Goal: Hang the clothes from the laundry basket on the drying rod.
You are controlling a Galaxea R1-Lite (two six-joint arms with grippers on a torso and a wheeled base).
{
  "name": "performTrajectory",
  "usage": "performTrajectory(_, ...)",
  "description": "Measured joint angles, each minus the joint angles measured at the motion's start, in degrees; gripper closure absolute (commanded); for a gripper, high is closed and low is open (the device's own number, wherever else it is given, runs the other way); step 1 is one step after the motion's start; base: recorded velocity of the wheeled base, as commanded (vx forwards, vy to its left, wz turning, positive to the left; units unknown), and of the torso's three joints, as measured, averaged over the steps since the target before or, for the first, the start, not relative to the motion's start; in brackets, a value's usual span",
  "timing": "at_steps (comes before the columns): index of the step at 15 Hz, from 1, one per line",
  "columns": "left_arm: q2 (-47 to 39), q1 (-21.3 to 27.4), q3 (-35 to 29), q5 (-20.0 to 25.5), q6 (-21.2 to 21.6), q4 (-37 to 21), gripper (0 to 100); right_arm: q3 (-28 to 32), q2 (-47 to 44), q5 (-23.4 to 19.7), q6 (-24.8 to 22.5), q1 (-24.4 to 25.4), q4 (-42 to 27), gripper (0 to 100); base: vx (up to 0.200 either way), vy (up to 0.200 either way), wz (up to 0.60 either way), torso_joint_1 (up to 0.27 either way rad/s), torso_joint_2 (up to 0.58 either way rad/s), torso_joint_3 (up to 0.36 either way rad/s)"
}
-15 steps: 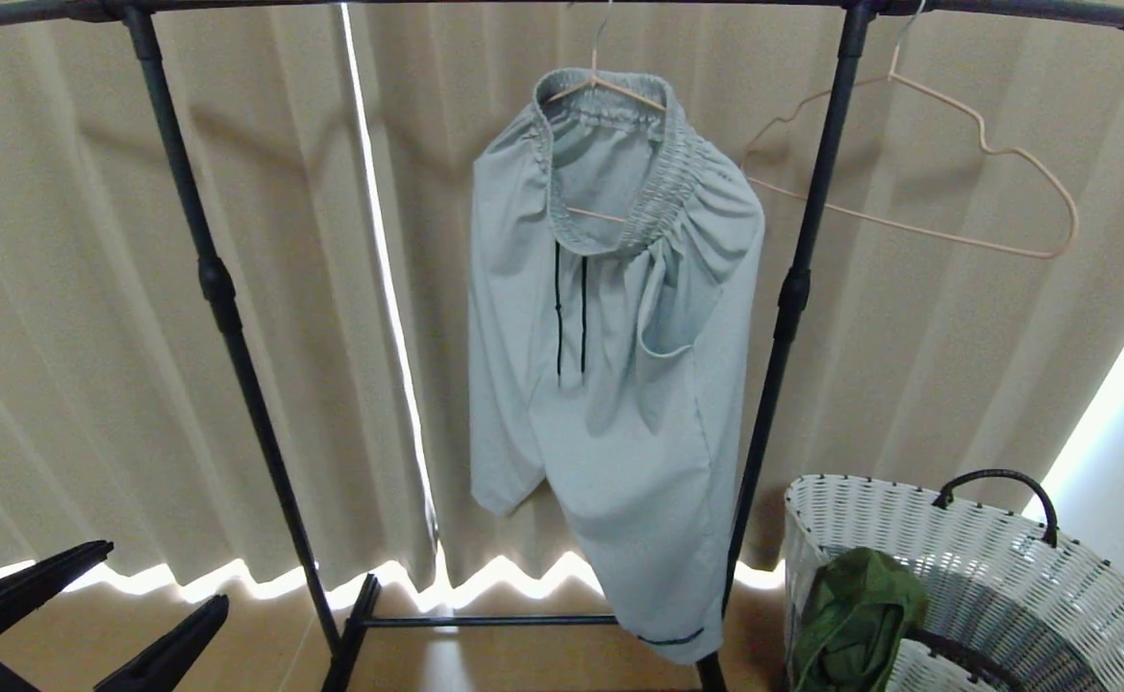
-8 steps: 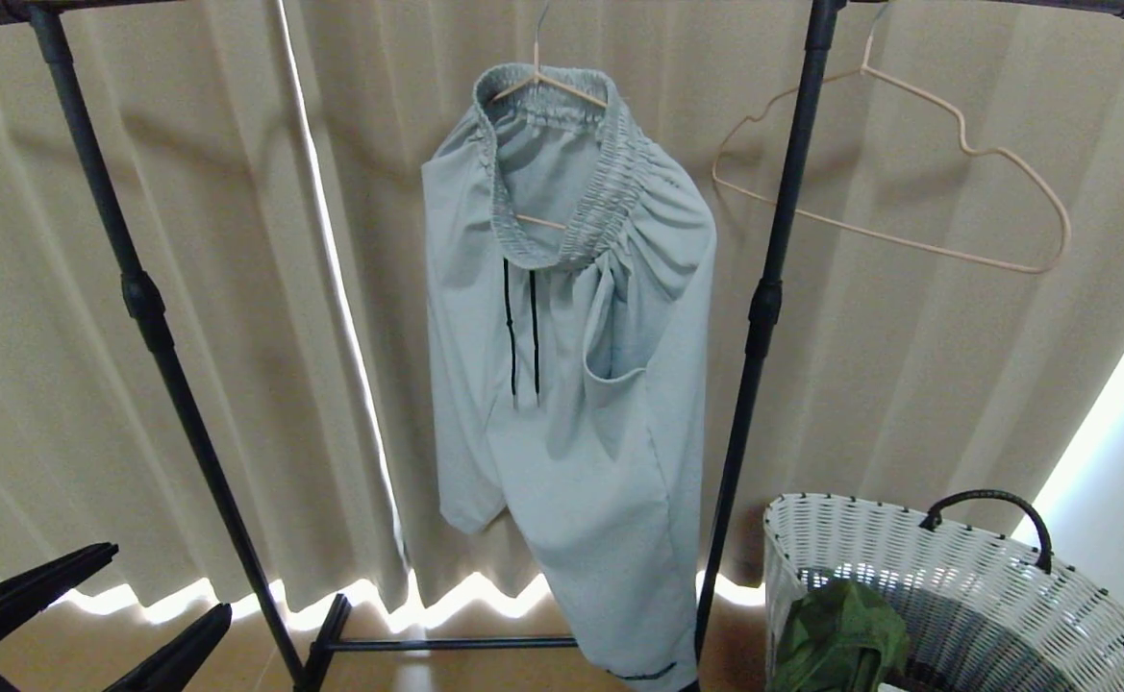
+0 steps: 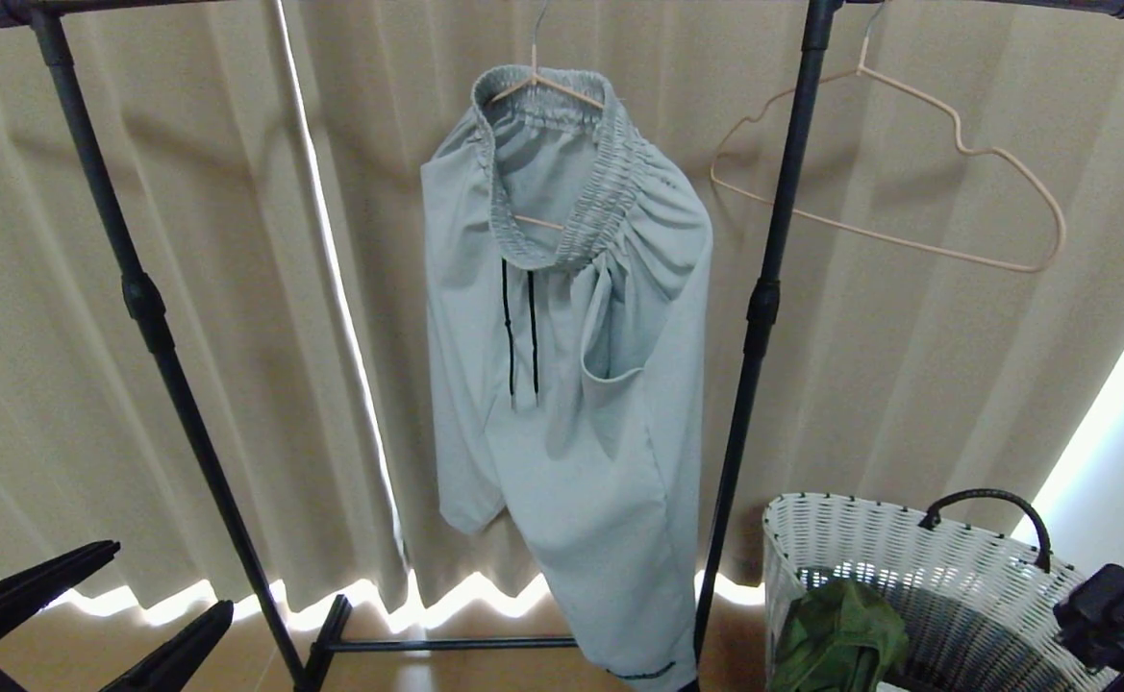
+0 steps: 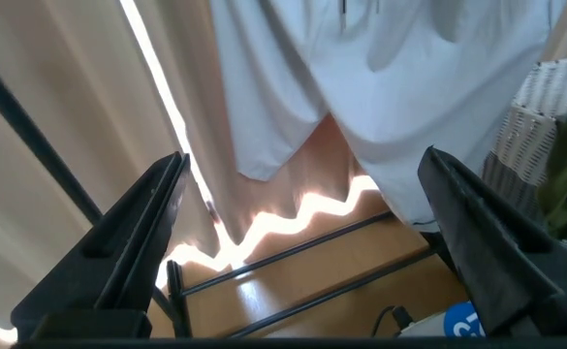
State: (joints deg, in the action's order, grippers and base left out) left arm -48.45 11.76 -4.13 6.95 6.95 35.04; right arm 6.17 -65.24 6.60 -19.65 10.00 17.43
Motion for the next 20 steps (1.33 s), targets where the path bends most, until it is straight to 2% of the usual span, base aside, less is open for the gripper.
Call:
performTrajectory(4,-0.3,0.0,0.3,0.0,0.0,0.0,0,2.0,-12.1,0.4,-1.0,3.5,0.8,0,0.0,0.0,0.0,0.0,0.0,0.0)
performTrajectory(8,-0.4,0.0,0.2,0.0,0.1,0.0,0,3.6,-20.5,0.4,-3.8,4.5,5.3,0,0.0,0.0,0.0,0.0,0.0,0.0)
performTrajectory(12,-0.3,0.0,0.2,0.0,0.1,0.0,0,3.7,-29.2,0.6,-4.4,3.1,15.4,0,0.0,0.0,0.0,0.0,0.0,0.0)
performTrajectory(18,-0.3,0.0,0.1,0.0,0.1,0.1,0,3.5,-43.2,2.9,-7.2,-1.4,34.8,0,0.0,0.0,0.0,0.0,0.0,0.0)
performTrajectory(20,-0.3,0.0,0.1,0.0,0.1,0.1,0,3.3,-45.5,2.6,-7.2,-1.7,38.1,0,0.0,0.0,0.0,0.0,0.0,0.0)
